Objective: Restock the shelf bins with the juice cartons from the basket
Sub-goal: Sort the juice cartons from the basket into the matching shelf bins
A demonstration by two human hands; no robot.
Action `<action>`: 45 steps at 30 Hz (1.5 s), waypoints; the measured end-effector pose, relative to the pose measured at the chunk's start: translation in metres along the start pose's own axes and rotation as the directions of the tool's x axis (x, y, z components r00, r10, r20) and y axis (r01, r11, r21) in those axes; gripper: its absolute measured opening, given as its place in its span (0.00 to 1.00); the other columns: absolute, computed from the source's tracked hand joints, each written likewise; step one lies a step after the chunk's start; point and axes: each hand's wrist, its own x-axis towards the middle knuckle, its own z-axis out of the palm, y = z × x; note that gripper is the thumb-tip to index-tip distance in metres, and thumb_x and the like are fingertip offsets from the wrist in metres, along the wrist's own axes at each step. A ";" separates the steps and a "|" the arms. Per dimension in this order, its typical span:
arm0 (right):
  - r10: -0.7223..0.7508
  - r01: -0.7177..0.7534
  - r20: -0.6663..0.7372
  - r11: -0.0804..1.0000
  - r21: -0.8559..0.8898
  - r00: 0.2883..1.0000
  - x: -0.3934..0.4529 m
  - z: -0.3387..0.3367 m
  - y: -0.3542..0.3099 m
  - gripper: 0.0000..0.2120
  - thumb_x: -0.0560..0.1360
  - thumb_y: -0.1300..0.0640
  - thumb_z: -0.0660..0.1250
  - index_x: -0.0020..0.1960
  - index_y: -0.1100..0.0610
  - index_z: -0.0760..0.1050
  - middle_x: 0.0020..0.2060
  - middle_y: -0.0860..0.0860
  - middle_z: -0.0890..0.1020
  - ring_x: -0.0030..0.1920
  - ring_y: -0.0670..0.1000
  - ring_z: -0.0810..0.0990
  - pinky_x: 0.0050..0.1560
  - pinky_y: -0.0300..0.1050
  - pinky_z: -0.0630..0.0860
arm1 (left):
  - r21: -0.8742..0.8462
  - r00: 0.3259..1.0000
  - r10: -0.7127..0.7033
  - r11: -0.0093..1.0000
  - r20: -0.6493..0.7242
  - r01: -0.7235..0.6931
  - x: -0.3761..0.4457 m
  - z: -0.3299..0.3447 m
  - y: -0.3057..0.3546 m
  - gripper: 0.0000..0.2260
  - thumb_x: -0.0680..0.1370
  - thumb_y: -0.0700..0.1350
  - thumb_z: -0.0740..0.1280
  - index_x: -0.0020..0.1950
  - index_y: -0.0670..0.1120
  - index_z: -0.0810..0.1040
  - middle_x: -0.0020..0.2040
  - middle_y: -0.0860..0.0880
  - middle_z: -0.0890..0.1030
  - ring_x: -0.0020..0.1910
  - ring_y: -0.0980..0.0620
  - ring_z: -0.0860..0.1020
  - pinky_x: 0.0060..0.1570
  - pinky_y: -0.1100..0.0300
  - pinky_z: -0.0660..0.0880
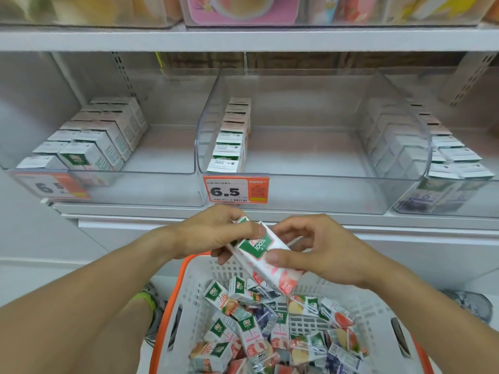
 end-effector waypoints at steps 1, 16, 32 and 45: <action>0.005 -0.006 0.025 0.999 0.042 1.000 -0.001 -0.002 -0.001 0.13 0.69 0.57 0.78 0.53 0.53 0.83 0.45 0.51 0.86 0.42 0.55 0.85 0.36 0.41 0.79 | -0.013 1.000 0.008 1.000 -0.006 -0.008 -0.002 0.001 0.002 0.32 0.65 0.62 0.69 0.49 0.33 0.75 0.32 0.42 0.74 0.27 0.47 0.71 0.27 0.58 0.65; -0.273 0.336 -0.402 0.937 0.094 0.874 0.008 0.042 -0.002 0.15 0.68 0.49 0.75 0.53 0.52 0.84 0.45 0.51 0.86 0.46 0.49 0.83 0.44 0.37 0.79 | -0.415 0.904 -0.025 0.893 -0.426 -0.172 -0.041 0.003 -0.004 0.36 0.58 0.55 0.82 0.60 0.44 0.74 0.38 0.47 0.82 0.32 0.53 0.74 0.34 0.61 0.70; -0.332 0.348 -0.423 0.937 -0.040 0.843 0.026 0.094 -0.040 0.08 0.77 0.50 0.67 0.51 0.46 0.84 0.45 0.45 0.86 0.45 0.44 0.83 0.46 0.36 0.78 | -0.509 0.844 -0.027 0.808 -0.535 -0.297 -0.083 -0.014 -0.011 0.18 0.73 0.47 0.74 0.61 0.47 0.77 0.48 0.40 0.85 0.45 0.41 0.84 0.49 0.39 0.81; -0.277 0.277 0.044 0.961 -0.002 0.960 0.060 0.100 -0.084 0.38 0.67 0.48 0.77 0.72 0.43 0.63 0.60 0.51 0.80 0.56 0.53 0.83 0.52 0.61 0.82 | -0.216 0.701 0.092 0.916 -0.707 -0.338 -0.104 -0.053 -0.022 0.27 0.70 0.66 0.62 0.60 0.48 0.73 0.45 0.51 0.83 0.37 0.62 0.82 0.32 0.69 0.74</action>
